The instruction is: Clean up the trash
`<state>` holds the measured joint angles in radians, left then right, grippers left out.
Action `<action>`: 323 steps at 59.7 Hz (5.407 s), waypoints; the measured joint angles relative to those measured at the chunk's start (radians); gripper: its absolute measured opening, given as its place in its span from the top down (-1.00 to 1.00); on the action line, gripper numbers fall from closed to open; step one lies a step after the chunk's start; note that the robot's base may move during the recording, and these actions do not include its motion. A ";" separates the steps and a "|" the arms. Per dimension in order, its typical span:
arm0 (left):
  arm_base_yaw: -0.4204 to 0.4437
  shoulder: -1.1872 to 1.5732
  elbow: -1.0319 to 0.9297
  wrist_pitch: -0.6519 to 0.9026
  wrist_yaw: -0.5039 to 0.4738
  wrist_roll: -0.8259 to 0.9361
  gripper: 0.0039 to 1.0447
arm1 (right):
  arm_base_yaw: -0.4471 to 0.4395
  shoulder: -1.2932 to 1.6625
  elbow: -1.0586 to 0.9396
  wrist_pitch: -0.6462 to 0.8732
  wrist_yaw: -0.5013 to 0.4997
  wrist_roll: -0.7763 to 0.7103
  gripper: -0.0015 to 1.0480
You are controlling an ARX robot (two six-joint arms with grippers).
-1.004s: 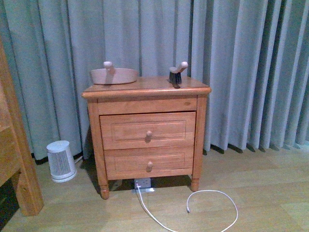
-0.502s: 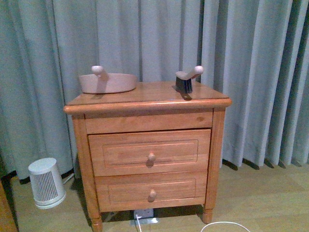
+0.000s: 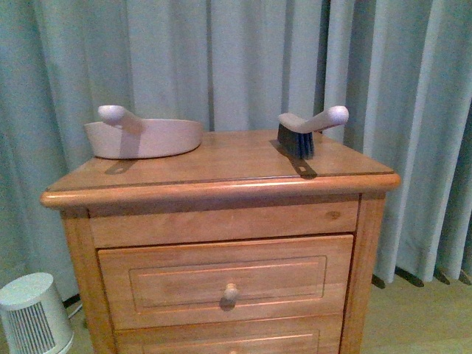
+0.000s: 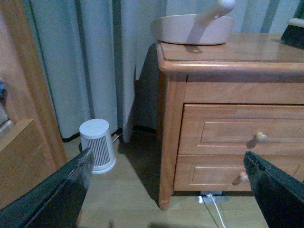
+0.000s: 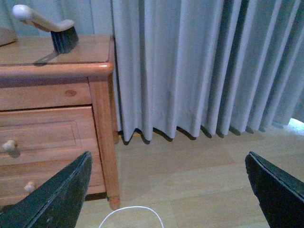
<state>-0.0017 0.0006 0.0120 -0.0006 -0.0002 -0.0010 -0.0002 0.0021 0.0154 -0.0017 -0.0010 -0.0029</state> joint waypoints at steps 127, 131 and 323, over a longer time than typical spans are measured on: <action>-0.246 1.989 2.004 -0.701 -0.163 -0.031 -0.86 | 0.000 0.000 0.000 0.000 0.000 0.000 -0.86; -0.238 1.995 2.004 -0.699 -0.161 -0.030 -0.86 | 0.000 0.000 0.000 0.000 0.000 0.000 -0.86; -0.363 0.406 0.565 -0.175 -0.438 0.224 0.48 | 0.000 0.000 0.000 0.000 0.000 0.000 -0.86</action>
<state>-0.3649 0.4065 0.5770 -0.1753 -0.4377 0.2234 -0.0002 0.0021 0.0154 -0.0017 -0.0010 -0.0029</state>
